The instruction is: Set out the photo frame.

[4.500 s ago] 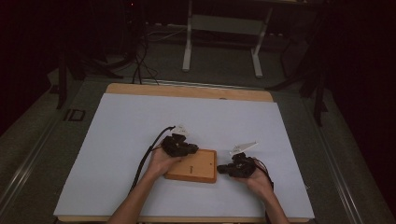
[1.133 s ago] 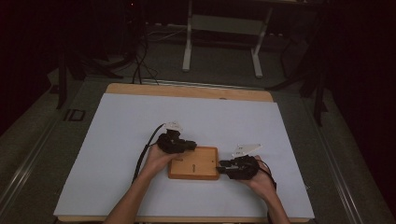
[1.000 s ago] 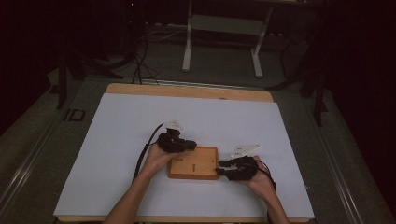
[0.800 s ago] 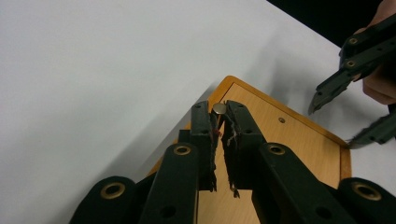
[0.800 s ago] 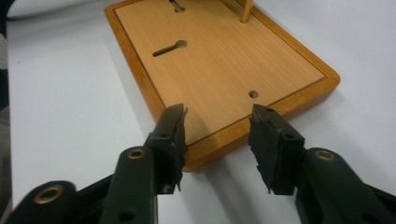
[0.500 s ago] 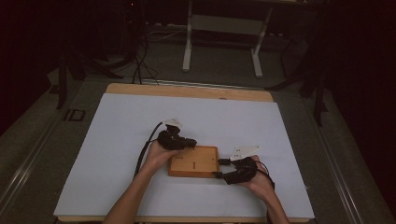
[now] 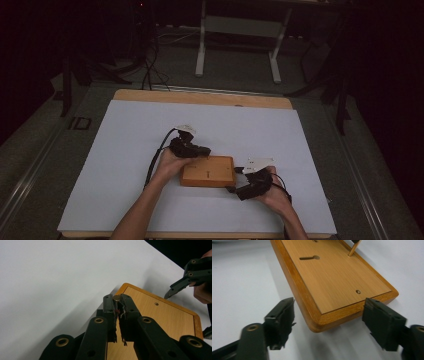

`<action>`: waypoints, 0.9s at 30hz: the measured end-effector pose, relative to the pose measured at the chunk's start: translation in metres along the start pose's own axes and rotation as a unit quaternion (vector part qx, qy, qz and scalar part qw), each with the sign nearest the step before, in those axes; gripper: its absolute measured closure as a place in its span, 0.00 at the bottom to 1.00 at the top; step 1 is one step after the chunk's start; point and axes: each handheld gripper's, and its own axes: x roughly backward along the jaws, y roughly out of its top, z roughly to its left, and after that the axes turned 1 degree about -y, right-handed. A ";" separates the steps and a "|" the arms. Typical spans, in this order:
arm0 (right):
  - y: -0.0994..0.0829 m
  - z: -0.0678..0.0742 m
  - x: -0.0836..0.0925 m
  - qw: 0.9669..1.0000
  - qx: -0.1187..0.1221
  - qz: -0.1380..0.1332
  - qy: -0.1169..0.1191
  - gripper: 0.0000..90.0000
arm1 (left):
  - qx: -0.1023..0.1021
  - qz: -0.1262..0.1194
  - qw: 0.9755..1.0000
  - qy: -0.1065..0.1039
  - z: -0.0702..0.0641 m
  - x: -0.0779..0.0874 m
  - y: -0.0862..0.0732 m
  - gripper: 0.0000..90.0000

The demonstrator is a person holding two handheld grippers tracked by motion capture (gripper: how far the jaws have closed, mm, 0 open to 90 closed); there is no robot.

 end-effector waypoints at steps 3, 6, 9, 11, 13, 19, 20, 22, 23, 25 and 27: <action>0.002 0.003 -0.003 1.000 0.013 0.002 -0.013 0.22 | 0.003 0.001 1.000 -0.003 0.002 0.000 0.001 0.95; 0.002 0.004 -0.005 0.999 0.022 0.003 -0.023 0.21 | 0.008 0.001 1.000 -0.005 0.003 -0.001 0.001 0.95; 0.002 0.003 -0.007 0.999 0.029 0.007 -0.033 0.20 | 0.012 0.004 1.000 -0.007 0.004 -0.001 0.002 0.95; 0.002 0.004 -0.009 0.998 0.034 0.012 -0.041 0.19 | 0.014 0.005 1.000 -0.008 0.004 -0.001 0.003 0.95; 0.002 0.004 -0.011 0.998 0.040 0.014 -0.048 0.19 | 0.015 0.008 1.000 -0.009 0.005 -0.001 0.004 0.95; 0.002 0.004 -0.016 0.996 0.052 0.014 -0.065 0.18 | 0.020 0.009 1.000 -0.012 0.006 -0.001 0.004 0.95; 0.002 0.004 -0.017 0.996 0.054 0.013 -0.067 0.18 | 0.020 0.009 1.000 -0.013 0.007 -0.001 0.005 0.95; 0.002 0.004 -0.018 0.996 0.056 0.012 -0.072 0.18 | 0.025 0.010 1.000 -0.014 0.008 -0.002 0.005 0.95; 0.002 0.003 -0.018 0.996 0.058 0.011 -0.074 0.18 | 0.026 0.011 1.000 -0.015 0.008 -0.002 0.005 0.95; 0.003 0.003 -0.019 0.995 0.056 0.011 -0.076 0.18 | 0.026 0.012 0.999 -0.015 0.009 -0.002 0.006 0.95; 0.003 0.003 -0.021 0.995 0.059 0.013 -0.083 0.18 | 0.029 0.013 0.999 -0.015 0.009 -0.002 0.007 0.95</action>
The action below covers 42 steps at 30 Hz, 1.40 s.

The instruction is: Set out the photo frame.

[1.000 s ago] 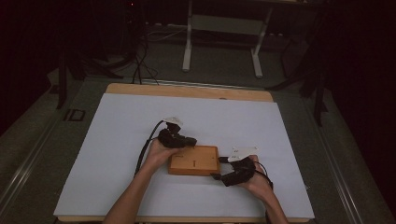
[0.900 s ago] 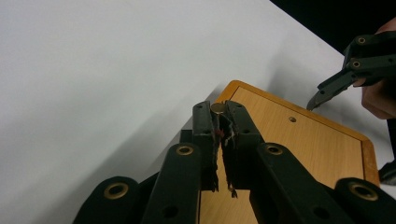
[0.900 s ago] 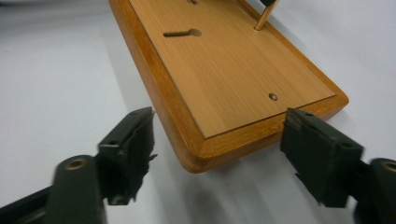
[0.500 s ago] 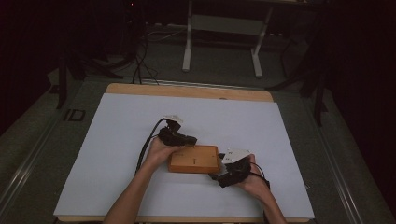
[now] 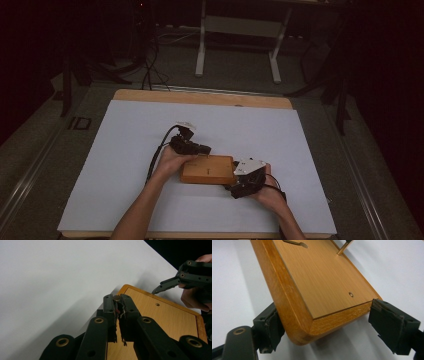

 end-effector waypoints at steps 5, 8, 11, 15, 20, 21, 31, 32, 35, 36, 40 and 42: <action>0.000 0.000 -0.004 1.000 0.006 0.000 -0.017 0.18 | 0.007 0.002 1.000 -0.002 0.001 0.000 0.001 0.95; 0.001 0.000 -0.005 1.000 0.007 -0.002 -0.024 0.19 | 0.008 0.003 1.000 -0.003 0.002 0.000 0.002 0.95; 0.000 0.000 -0.006 1.000 0.006 -0.004 -0.030 0.20 | 0.010 0.003 1.000 -0.003 0.003 -0.001 0.002 0.95; 0.001 -0.001 -0.006 0.999 0.005 -0.008 -0.045 0.24 | 0.013 0.001 1.000 0.000 0.003 -0.001 0.003 0.94; 0.002 -0.003 -0.006 0.998 -0.001 -0.016 -0.061 0.34 | 0.014 0.006 1.000 0.002 0.004 -0.002 0.006 0.93; 0.002 -0.004 -0.006 0.998 -0.001 -0.018 -0.065 0.35 | 0.013 0.007 1.000 0.002 0.005 -0.002 0.006 0.93; 0.002 -0.008 -0.001 0.997 -0.015 -0.034 -0.070 0.45 | 0.007 0.007 1.000 0.000 0.004 -0.001 0.007 0.80; 0.002 -0.008 -0.001 0.997 -0.017 -0.034 -0.070 0.45 | 0.006 0.007 1.000 0.001 0.004 -0.001 0.007 0.79; 0.002 -0.009 -0.001 0.997 -0.019 -0.034 -0.070 0.46 | 0.005 0.004 1.000 0.003 0.004 0.002 0.008 0.74; 0.002 -0.009 -0.001 0.997 -0.020 -0.034 -0.070 0.46 | 0.005 0.004 1.000 0.003 0.004 0.002 0.008 0.73; 0.002 -0.011 0.001 0.997 -0.029 -0.038 -0.068 0.50 | 0.002 0.004 1.000 0.016 0.003 0.009 0.008 0.67; 0.002 -0.012 0.002 0.996 -0.031 -0.039 -0.067 0.51 | -0.002 0.003 1.000 0.021 0.002 0.012 0.008 0.65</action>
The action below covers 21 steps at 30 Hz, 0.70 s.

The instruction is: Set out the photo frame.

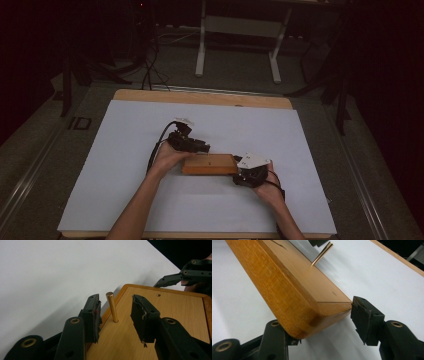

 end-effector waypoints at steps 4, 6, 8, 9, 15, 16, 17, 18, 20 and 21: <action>0.000 0.000 0.000 1.000 -0.002 0.002 -0.003 0.52 | -0.014 -0.004 1.000 0.002 -0.003 0.007 -0.001 0.63; 0.000 -0.001 0.001 1.000 -0.002 0.001 -0.004 0.54 | -0.017 -0.008 1.000 0.004 -0.005 0.010 -0.003 0.63; 0.000 -0.001 0.001 1.000 -0.004 0.002 -0.003 0.54 | -0.019 -0.010 1.000 0.008 -0.006 0.013 -0.005 0.63; 0.000 -0.001 0.001 1.000 -0.004 0.003 -0.003 0.54 | -0.020 -0.010 1.000 0.010 -0.006 0.014 -0.006 0.62; 0.000 -0.002 0.001 1.000 -0.006 0.004 -0.003 0.54 | -0.028 -0.029 0.999 0.019 -0.010 0.027 -0.012 0.61; 0.001 -0.002 0.001 1.000 -0.006 0.005 -0.003 0.54 | -0.028 -0.029 0.999 0.019 -0.010 0.027 -0.012 0.61; 0.001 -0.002 0.001 1.000 -0.006 0.005 -0.003 0.54 | -0.034 -0.029 0.999 0.025 -0.011 0.032 -0.014 0.61; 0.001 -0.002 0.001 1.000 -0.006 0.005 -0.003 0.54 | -0.034 -0.029 0.999 0.025 -0.011 0.032 -0.014 0.61; 0.001 -0.002 0.001 1.000 -0.007 0.006 -0.003 0.54 | -0.041 -0.029 0.998 0.033 -0.014 0.036 -0.018 0.60; 0.001 -0.002 0.001 1.000 -0.008 0.006 -0.003 0.54 | -0.043 -0.029 0.998 0.037 -0.015 0.037 -0.019 0.60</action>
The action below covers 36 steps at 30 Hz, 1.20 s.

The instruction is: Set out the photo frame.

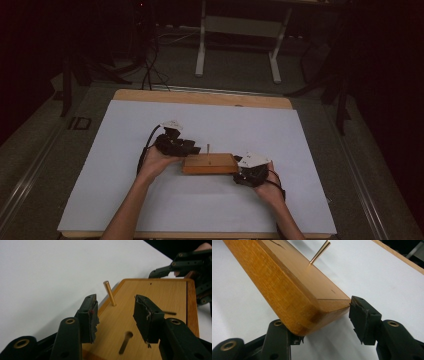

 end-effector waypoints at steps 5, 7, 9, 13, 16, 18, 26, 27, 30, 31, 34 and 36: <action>0.000 0.000 0.000 1.000 -0.002 0.001 0.000 0.54 | -0.007 -0.003 1.000 0.011 -0.002 0.006 -0.006 0.59; 0.000 0.000 0.000 1.000 -0.003 0.001 0.000 0.54 | -0.008 -0.004 1.000 0.012 -0.002 0.007 -0.007 0.59; 0.000 0.000 0.000 1.000 -0.003 0.001 0.001 0.54 | -0.011 -0.007 1.000 0.016 -0.004 0.010 -0.009 0.59; 0.001 0.000 0.000 1.000 -0.004 0.003 0.000 0.54 | -0.013 -0.020 0.999 0.022 -0.005 0.016 -0.014 0.59; 0.001 0.000 0.000 1.000 -0.005 0.004 -0.001 0.54 | -0.014 -0.022 0.999 0.038 -0.005 0.023 -0.021 0.58; 0.001 0.000 0.000 1.000 -0.005 0.004 -0.001 0.54 | -0.017 -0.024 0.999 0.042 -0.005 0.028 -0.025 0.58; 0.001 0.000 0.000 1.000 -0.005 0.004 -0.002 0.55 | -0.016 -0.031 0.998 0.058 -0.002 0.045 -0.040 0.57; 0.001 0.000 0.000 1.000 -0.005 0.004 -0.002 0.55 | -0.016 -0.033 0.998 0.059 -0.002 0.046 -0.042 0.57; 0.002 0.000 0.000 1.000 -0.006 0.005 -0.003 0.55 | -0.017 -0.030 0.997 0.068 -0.003 0.048 -0.049 0.57; 0.002 0.000 0.000 1.000 -0.006 0.005 -0.003 0.55 | -0.020 -0.027 0.997 0.071 -0.003 0.049 -0.051 0.57; 0.002 -0.001 0.000 1.000 -0.007 0.005 -0.003 0.55 | -0.021 -0.024 0.997 0.070 -0.005 0.051 -0.058 0.57; 0.003 -0.001 0.000 1.000 -0.009 0.006 -0.003 0.55 | -0.023 -0.017 0.997 0.072 -0.005 0.051 -0.061 0.57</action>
